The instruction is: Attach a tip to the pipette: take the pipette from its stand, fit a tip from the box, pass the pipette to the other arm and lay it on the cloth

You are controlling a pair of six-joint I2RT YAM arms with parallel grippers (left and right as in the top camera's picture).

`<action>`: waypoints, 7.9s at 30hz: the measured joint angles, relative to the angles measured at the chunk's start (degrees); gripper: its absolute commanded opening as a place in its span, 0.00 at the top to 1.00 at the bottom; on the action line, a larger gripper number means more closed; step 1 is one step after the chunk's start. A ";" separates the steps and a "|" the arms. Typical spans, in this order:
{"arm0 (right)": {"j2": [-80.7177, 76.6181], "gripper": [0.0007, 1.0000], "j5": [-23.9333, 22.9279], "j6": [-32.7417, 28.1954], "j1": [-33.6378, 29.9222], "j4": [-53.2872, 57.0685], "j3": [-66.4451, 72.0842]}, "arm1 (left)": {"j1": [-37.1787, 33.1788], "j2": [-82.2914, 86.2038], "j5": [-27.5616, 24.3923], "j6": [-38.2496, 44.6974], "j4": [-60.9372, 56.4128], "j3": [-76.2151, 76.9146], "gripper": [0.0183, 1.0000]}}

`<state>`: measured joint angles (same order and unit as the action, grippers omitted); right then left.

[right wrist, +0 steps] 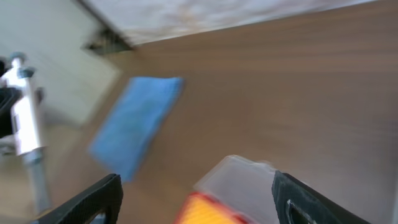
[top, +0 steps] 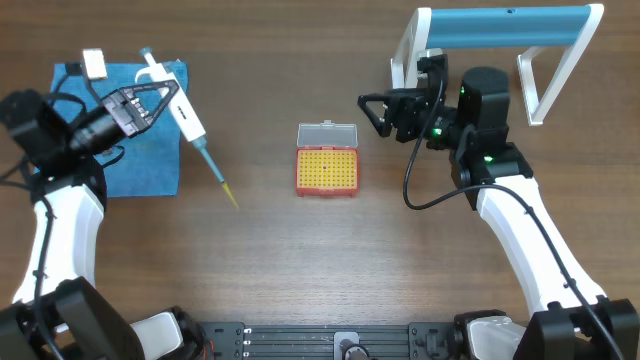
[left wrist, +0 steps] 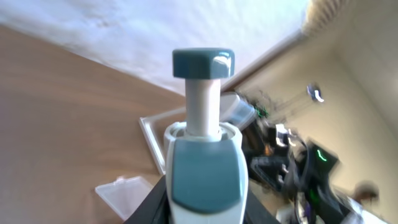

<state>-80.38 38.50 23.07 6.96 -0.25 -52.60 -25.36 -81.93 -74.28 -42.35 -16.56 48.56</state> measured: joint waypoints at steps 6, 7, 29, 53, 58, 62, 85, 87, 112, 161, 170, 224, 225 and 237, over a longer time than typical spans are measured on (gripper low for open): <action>0.74 0.20 -24.50 -11.17 4.98 0.28 0.00 | 0.02 -1.16 19.91 20.20 30.08 -0.31 0.99; 1.49 0.20 -27.41 -12.76 5.68 0.31 0.00 | 0.02 -1.16 21.20 22.23 32.89 -0.26 0.99; 48.46 0.20 -52.13 -25.35 6.71 28.30 3.08 | 4.39 -13.40 67.91 50.05 87.49 44.22 0.99; 79.03 0.20 -45.57 -24.24 9.40 -2.03 52.28 | 10.34 -49.13 74.71 53.05 80.02 68.63 0.99; 79.06 0.20 -45.27 -23.71 9.40 1.66 52.28 | 10.99 -52.04 74.71 53.05 78.58 68.72 0.99; 79.03 0.20 -43.39 -23.30 9.40 2.97 52.28 | 10.91 -54.93 74.73 53.05 78.66 68.72 0.99; 79.03 0.20 -41.31 -22.03 9.40 3.65 52.28 | 10.91 -56.00 74.64 53.64 92.37 82.95 0.00; 79.03 0.20 -41.31 -22.03 9.40 3.67 52.28 | 10.91 -52.92 74.47 53.35 92.98 82.95 0.00; 79.03 0.20 -41.31 -22.03 9.40 3.67 52.28 | 11.08 5.70 71.30 52.15 93.94 84.37 0.00; 79.03 0.20 -41.31 -21.86 9.40 3.72 52.24 | 24.09 81.15 66.40 36.61 16.50 -48.17 0.00; 79.03 0.20 -41.31 -21.86 9.40 3.72 52.24 | 26.34 81.18 69.37 36.26 20.39 -48.17 0.00; 79.65 0.20 -41.31 -15.15 -6.45 3.76 52.24 | 26.34 81.18 70.03 37.57 20.44 -48.17 0.00; 79.65 0.20 -41.29 -15.15 -6.91 3.74 52.24 | 26.34 81.18 70.01 37.57 20.41 -48.17 0.00; 79.65 0.20 -39.17 -16.33 -7.34 3.93 52.24 | 26.34 81.18 70.01 37.57 20.44 -48.17 0.00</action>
<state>-0.73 -0.67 6.74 -0.38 3.68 -0.36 0.97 -0.75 -4.27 -4.78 3.88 0.38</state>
